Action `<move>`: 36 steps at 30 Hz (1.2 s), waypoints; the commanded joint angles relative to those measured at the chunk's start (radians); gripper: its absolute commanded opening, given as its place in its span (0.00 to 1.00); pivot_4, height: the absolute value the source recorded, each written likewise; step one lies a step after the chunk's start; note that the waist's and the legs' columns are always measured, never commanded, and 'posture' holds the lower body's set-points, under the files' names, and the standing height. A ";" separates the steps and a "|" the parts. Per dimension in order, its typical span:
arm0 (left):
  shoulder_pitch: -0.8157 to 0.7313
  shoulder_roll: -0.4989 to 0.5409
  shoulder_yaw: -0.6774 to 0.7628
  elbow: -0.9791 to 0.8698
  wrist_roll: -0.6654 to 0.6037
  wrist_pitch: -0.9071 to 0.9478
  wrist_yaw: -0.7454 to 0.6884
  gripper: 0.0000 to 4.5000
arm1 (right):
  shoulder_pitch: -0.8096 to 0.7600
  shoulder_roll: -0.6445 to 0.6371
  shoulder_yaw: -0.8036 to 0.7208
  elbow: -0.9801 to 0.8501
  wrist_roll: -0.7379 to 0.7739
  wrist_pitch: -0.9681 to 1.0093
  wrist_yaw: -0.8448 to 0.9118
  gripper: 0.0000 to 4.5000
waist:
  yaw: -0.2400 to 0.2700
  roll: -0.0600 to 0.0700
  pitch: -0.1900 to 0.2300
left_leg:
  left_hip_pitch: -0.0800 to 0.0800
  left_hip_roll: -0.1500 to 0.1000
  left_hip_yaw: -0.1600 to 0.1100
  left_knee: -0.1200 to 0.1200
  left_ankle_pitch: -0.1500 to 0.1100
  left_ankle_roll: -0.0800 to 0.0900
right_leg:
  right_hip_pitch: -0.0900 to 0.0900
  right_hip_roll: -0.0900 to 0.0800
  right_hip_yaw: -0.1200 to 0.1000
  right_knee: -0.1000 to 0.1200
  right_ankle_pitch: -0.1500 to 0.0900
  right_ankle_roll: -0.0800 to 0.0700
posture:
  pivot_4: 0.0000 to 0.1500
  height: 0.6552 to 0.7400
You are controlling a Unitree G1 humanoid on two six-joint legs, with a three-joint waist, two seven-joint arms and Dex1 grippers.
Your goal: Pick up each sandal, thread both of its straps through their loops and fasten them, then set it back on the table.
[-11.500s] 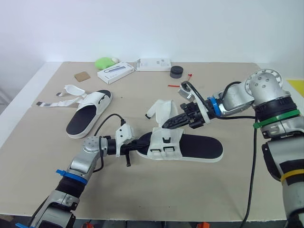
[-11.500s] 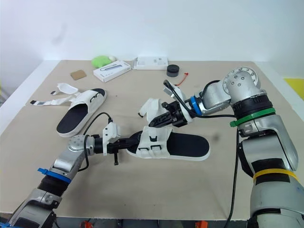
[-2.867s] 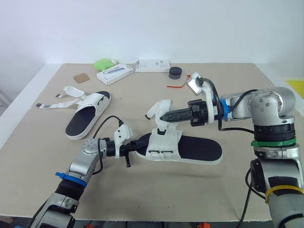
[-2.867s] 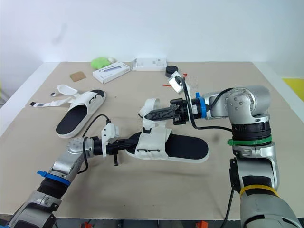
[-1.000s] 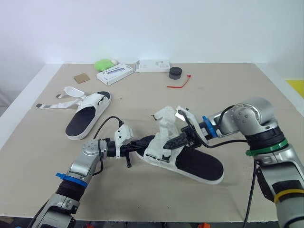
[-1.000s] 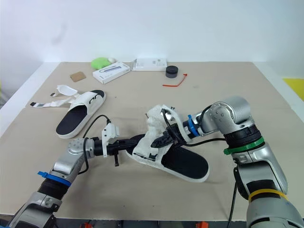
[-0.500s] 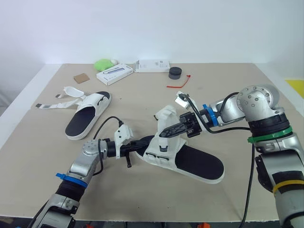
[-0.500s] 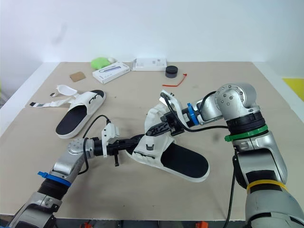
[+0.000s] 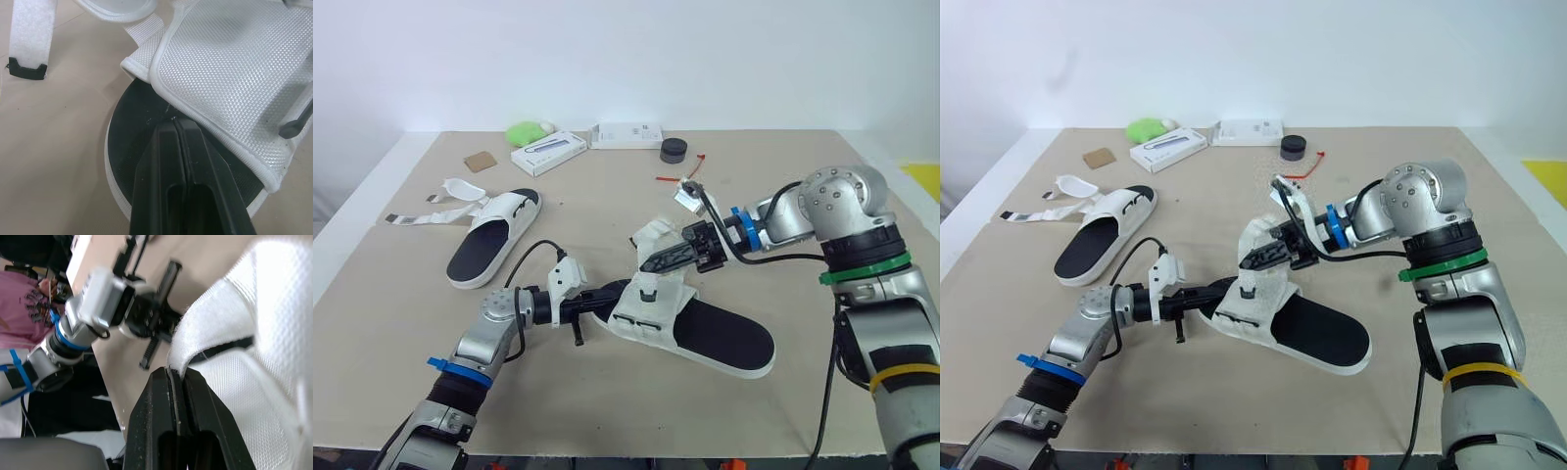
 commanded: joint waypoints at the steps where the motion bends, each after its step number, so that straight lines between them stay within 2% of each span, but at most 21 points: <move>1: 0.090 0.035 -0.067 0.120 0.088 0.091 0.013 0.00 | 0.007 -0.023 -0.006 -0.046 0.092 -0.002 -0.030 0.01 | 0.000 0.000 0.000 | 0.000 0.000 0.000 0.000 0.000 0.000 | 0.000 0.000 0.000 0.000 0.000 0.000 | 1.00 1.00; 15: 0.074 0.020 -0.071 0.139 0.088 0.088 0.014 0.00 | 0.085 -0.046 0.002 -0.054 0.284 -0.002 -0.236 0.01 | 0.000 0.000 0.000 | 0.000 0.000 0.000 0.000 0.000 0.000 | 0.000 0.000 0.000 0.000 0.000 0.000 | 1.00 1.00; 24: 0.078 0.014 -0.073 0.139 0.088 0.088 0.019 0.00 | 0.026 -0.019 -0.019 0.054 0.382 -0.002 -0.326 0.01 | 0.000 0.000 0.000 | 0.000 0.000 0.000 0.000 0.000 0.000 | 0.000 0.000 0.000 0.000 0.000 0.000 | 1.00 1.00; 29: 0.085 0.014 -0.070 0.137 0.087 0.089 0.023 0.00 | 0.034 -0.045 0.015 0.041 0.496 -0.002 -0.370 0.01 | 0.000 0.000 0.000 | 0.000 0.000 0.000 0.000 0.000 0.000 | 0.000 0.000 0.000 0.000 0.000 0.000 | 1.00 1.00; 36: 0.085 0.014 -0.069 0.141 0.086 0.089 0.023 0.00 | 0.049 -0.048 0.023 0.038 0.580 -0.002 -0.450 0.01 | 0.000 0.000 0.000 | 0.000 0.000 0.000 0.000 0.000 0.000 | 0.000 0.000 0.000 0.000 0.000 0.000 | 1.00 1.00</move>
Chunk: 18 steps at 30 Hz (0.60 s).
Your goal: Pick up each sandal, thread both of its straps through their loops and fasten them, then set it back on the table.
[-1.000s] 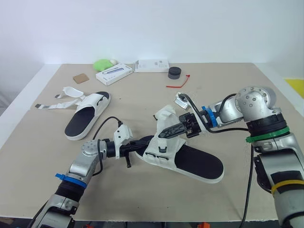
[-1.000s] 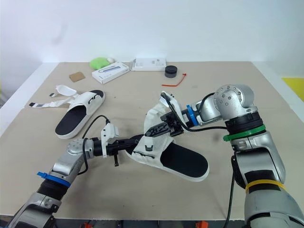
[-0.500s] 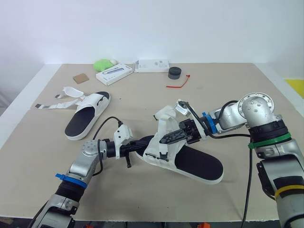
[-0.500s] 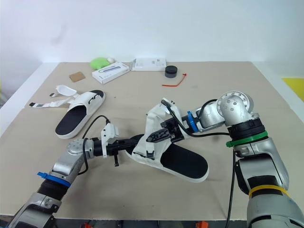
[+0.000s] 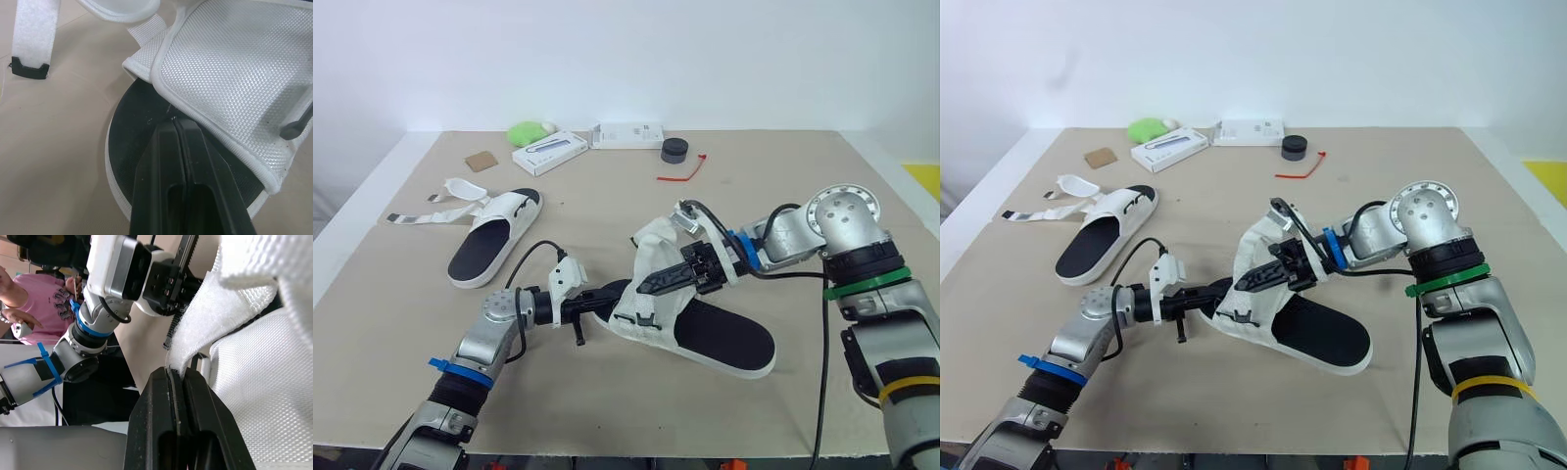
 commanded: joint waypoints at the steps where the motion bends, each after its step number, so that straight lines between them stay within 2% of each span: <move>1: 0.084 0.022 -0.068 0.140 0.086 0.088 0.014 0.00 | 0.003 -0.011 -0.014 -0.027 0.055 -0.001 -0.033 0.01 | 0.000 0.000 0.000 | 0.000 0.000 0.000 0.000 0.000 0.000 | 0.000 0.000 0.000 0.000 0.000 0.000 | 1.00 1.00; 4: 0.085 0.022 -0.068 0.139 0.085 0.088 0.013 0.00 | 0.013 -0.002 -0.026 -0.002 0.034 -0.001 -0.065 0.01 | 0.000 0.000 0.000 | 0.000 0.000 0.000 0.000 0.000 0.000 | 0.000 0.000 0.000 0.000 0.000 0.000 | 1.00 1.00; 11: 0.085 0.024 -0.071 0.139 0.085 0.088 0.010 0.00 | -0.088 0.023 -0.087 0.116 0.014 -0.001 -0.071 0.01 | 0.000 0.000 0.000 | 0.000 0.000 0.000 0.000 0.000 0.000 | 0.000 0.000 0.000 0.000 0.000 0.000 | 1.00 1.00; 18: 0.088 0.025 -0.070 0.139 0.086 0.088 0.011 0.00 | -0.040 0.016 -0.083 0.090 0.006 -0.001 -0.078 0.01 | 0.000 0.000 0.000 | 0.000 0.000 0.000 0.000 0.000 0.000 | 0.000 0.000 0.000 0.000 0.000 0.000 | 1.00 1.00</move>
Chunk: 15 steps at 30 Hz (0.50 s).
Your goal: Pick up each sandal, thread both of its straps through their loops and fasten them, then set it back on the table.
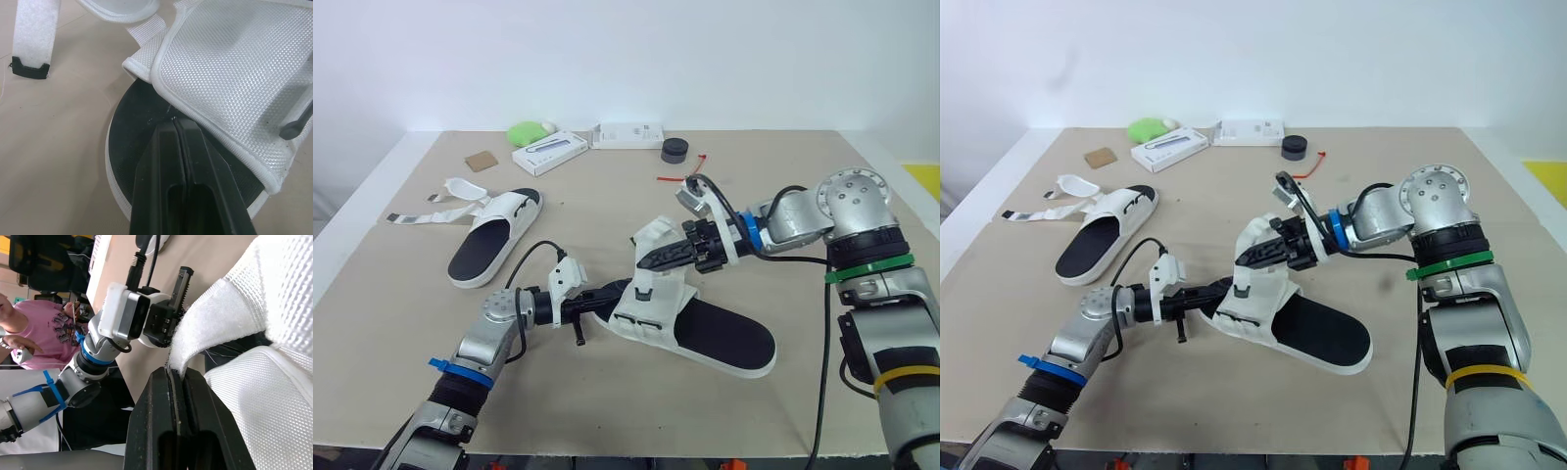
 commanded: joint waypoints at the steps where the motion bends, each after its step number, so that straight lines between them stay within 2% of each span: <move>1: 0.087 0.025 -0.071 0.139 0.088 0.088 0.010 0.00 | 0.035 -0.013 -0.008 -0.042 0.022 -0.002 0.001 0.01 | 0.000 0.000 0.000 | 0.000 0.000 0.000 0.000 0.000 0.000 | 0.000 0.000 0.000 0.000 0.000 0.000 | 1.00 1.00; 7: 0.089 0.027 -0.071 0.137 0.088 0.088 0.010 0.00 | 0.111 -0.030 0.010 -0.110 0.098 -0.002 -0.029 0.01 | 0.000 0.001 0.000 | -0.001 0.000 0.000 0.000 0.000 0.000 | 0.001 0.000 0.000 0.000 0.000 0.000 | 1.00 1.00; 15: 0.084 0.025 -0.073 0.143 0.088 0.089 0.007 0.00 | 0.123 -0.039 0.018 -0.122 0.187 -0.005 -0.090 0.01 | 0.000 0.001 0.000 | -0.001 0.000 0.000 0.000 0.000 0.000 | 0.000 0.000 0.000 0.000 0.000 0.000 | 1.00 1.00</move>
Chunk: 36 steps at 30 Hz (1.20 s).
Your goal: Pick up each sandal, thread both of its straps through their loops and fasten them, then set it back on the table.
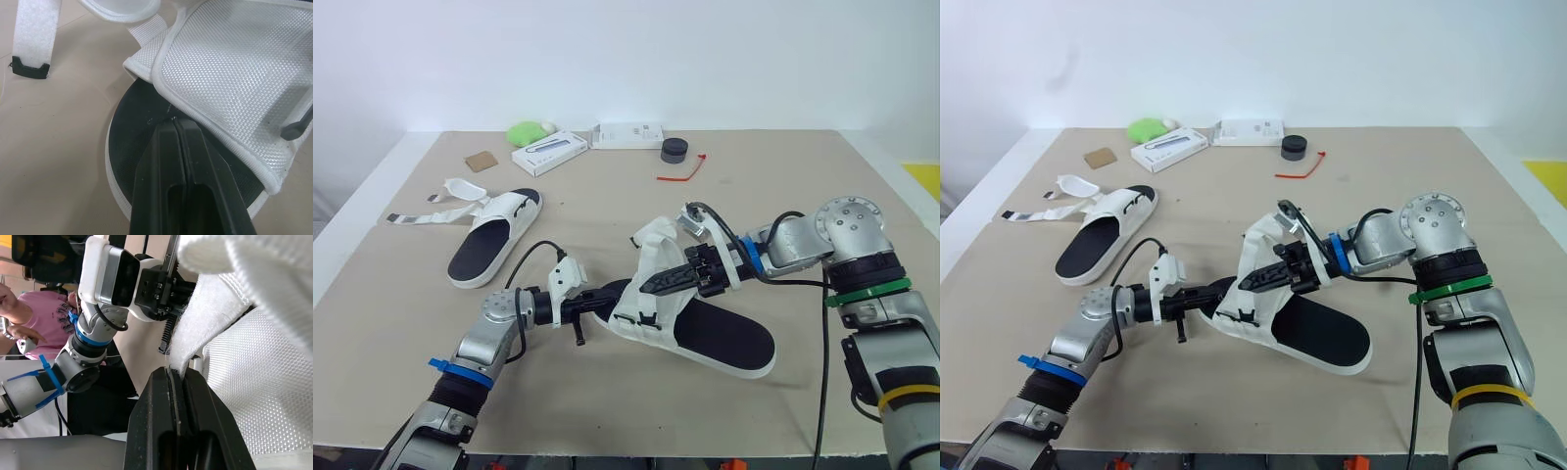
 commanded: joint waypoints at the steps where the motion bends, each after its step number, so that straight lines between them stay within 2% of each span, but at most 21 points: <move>1: 0.084 0.024 -0.072 0.144 0.088 0.089 0.007 0.00 | 0.009 -0.022 0.016 -0.038 0.077 -0.005 -0.026 0.01 | 0.000 0.000 0.000 | 0.000 0.000 0.000 0.000 0.000 0.000 | 0.000 0.000 0.000 0.000 0.000 0.000 | 1.00 1.00; 5: 0.085 0.018 -0.070 0.145 0.083 0.094 0.011 0.00 | 0.027 -0.041 0.056 -0.040 0.134 -0.034 -0.078 0.01 | 0.000 0.000 0.000 | 0.000 0.000 0.000 0.000 0.000 0.000 | 0.000 0.000 0.000 0.000 0.000 0.000 | 1.00 1.00; 10: 0.097 0.012 -0.074 0.141 0.084 0.094 0.017 0.00 | 0.076 -0.031 0.089 0.014 0.115 -0.079 -0.216 0.01 | 0.000 -0.001 -0.001 | 0.000 0.000 0.000 0.000 0.000 0.000 | 0.000 0.000 0.000 0.000 0.000 0.000 | 1.00 1.00; 15: 0.098 0.011 -0.071 0.139 0.082 0.099 0.022 0.00 | 0.126 -0.045 0.099 -0.041 0.153 -0.096 -0.277 0.01 | 0.000 0.001 -0.003 | 0.000 0.000 0.000 0.000 0.000 0.000 | 0.000 0.000 0.000 0.000 -0.001 0.000 | 1.00 1.00; 24: 0.101 0.014 -0.073 0.140 0.083 0.099 0.023 0.00 | 0.111 -0.062 0.055 -0.154 0.185 -0.097 -0.129 0.01 | 0.000 0.001 -0.003 | 0.000 0.000 0.000 0.000 -0.002 0.004 | 0.000 0.000 0.000 0.000 -0.002 -0.001 | 1.00 1.00; 36: 0.088 0.011 -0.071 0.152 0.082 0.095 0.023 0.00 | 0.143 -0.112 0.059 -0.249 0.185 -0.131 -0.083 0.01 | 0.001 0.001 -0.003 | 0.000 0.000 0.000 0.000 -0.003 0.005 | 0.000 0.000 0.000 0.000 -0.003 -0.001 | 1.00 1.00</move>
